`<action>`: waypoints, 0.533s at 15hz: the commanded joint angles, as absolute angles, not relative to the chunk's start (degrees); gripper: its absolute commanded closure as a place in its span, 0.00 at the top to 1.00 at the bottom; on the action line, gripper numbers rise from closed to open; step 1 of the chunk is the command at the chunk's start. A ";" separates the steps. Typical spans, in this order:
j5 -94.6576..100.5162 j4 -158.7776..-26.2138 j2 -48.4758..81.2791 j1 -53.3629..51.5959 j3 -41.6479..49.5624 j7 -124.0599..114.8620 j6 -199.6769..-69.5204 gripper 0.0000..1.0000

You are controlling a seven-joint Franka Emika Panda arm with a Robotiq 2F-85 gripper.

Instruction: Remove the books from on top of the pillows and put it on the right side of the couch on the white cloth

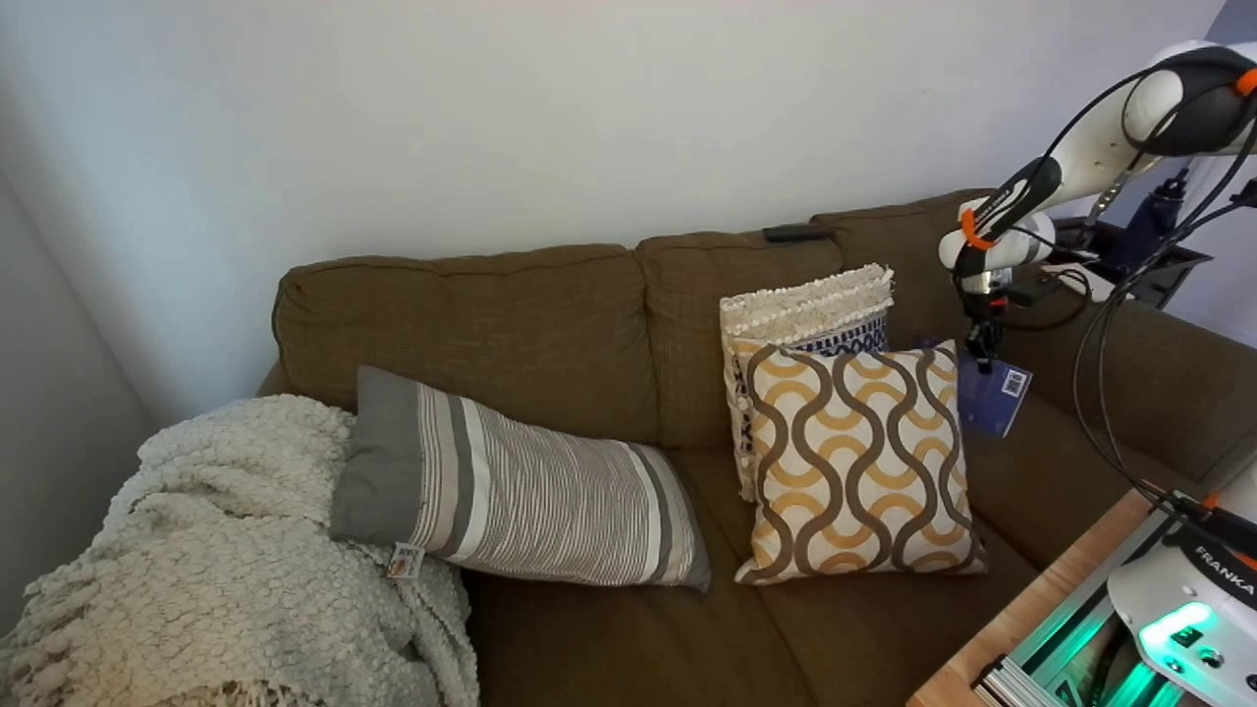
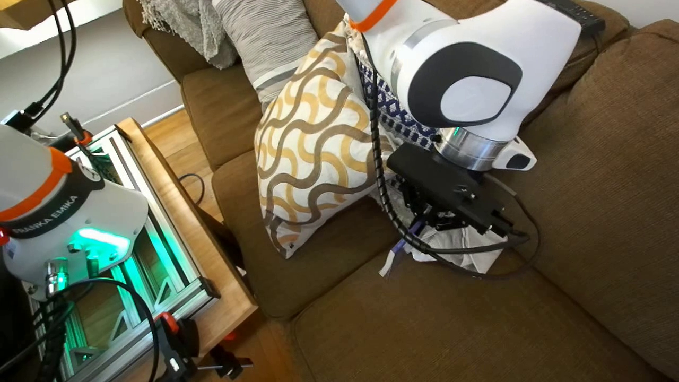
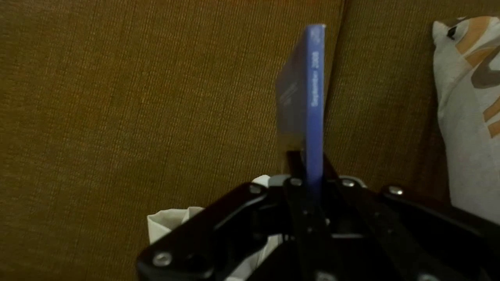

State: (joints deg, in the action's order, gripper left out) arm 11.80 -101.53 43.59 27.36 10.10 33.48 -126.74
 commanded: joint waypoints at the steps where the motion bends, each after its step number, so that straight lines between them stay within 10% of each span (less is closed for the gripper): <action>1: 12.17 -115.32 32.20 27.83 11.48 33.34 -136.20 0.03; 8: 7.72 -122.12 27.19 28.73 11.08 33.83 -147.59 0.03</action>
